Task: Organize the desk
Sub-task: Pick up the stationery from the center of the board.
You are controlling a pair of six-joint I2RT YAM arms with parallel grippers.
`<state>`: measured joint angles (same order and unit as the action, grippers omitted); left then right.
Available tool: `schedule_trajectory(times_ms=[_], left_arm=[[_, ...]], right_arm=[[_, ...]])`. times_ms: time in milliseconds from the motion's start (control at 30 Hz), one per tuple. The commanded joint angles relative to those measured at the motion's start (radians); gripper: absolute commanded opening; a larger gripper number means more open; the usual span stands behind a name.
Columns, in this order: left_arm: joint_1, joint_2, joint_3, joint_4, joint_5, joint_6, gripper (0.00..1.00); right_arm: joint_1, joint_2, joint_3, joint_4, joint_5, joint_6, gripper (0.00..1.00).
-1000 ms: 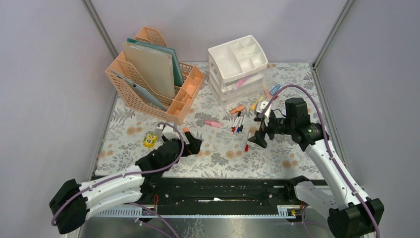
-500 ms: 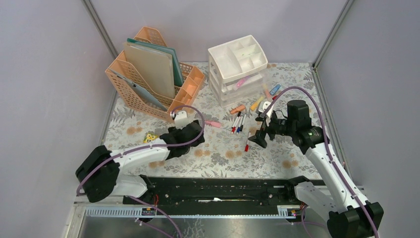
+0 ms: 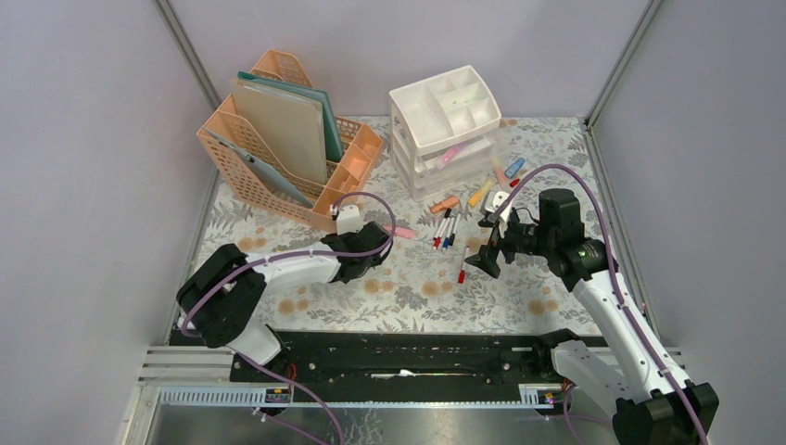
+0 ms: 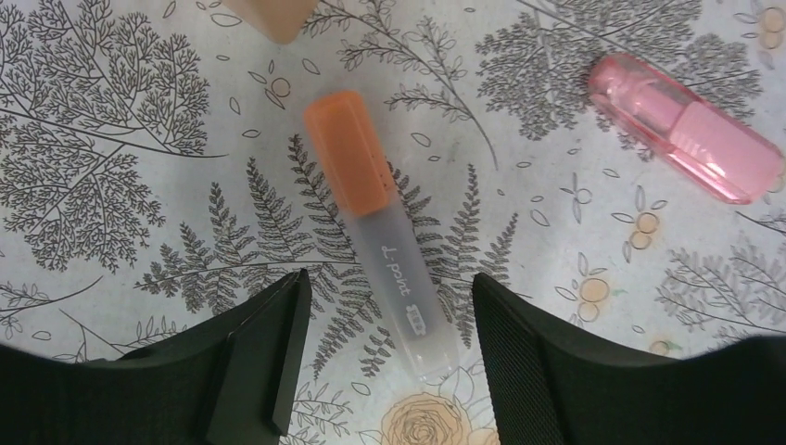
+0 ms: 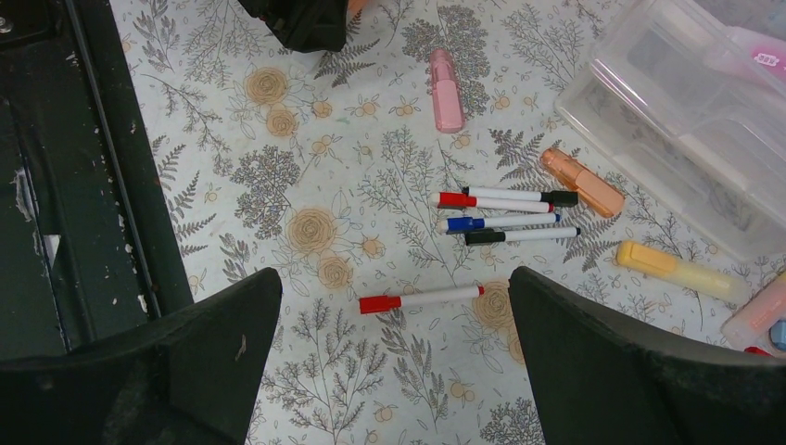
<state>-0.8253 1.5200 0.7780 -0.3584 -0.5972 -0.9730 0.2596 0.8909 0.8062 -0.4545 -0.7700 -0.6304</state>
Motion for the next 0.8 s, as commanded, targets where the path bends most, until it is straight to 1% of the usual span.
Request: schedule_trajectory(times_ms=[0,167,533,667,767], left_arm=[[0.016,0.032,0.040,0.003,-0.008,0.008,0.67],[0.026,0.067,0.054,0.005,-0.015,0.014,0.64],[0.053,0.149,0.092,0.005,-0.004,0.038,0.59],[0.055,0.166,0.093,0.005,0.006,0.042,0.53],[0.055,0.167,0.088,0.005,0.010,0.045,0.44]], right_arm=[[-0.006,0.002,-0.002,0.036,-0.017,-0.001,1.00],[-0.006,0.003,-0.005,0.038,-0.026,0.000,1.00],[-0.006,0.008,-0.007,0.037,-0.046,0.000,1.00],[-0.007,0.008,-0.007,0.037,-0.049,0.000,1.00],[-0.007,0.008,-0.007,0.036,-0.053,0.001,1.00]])
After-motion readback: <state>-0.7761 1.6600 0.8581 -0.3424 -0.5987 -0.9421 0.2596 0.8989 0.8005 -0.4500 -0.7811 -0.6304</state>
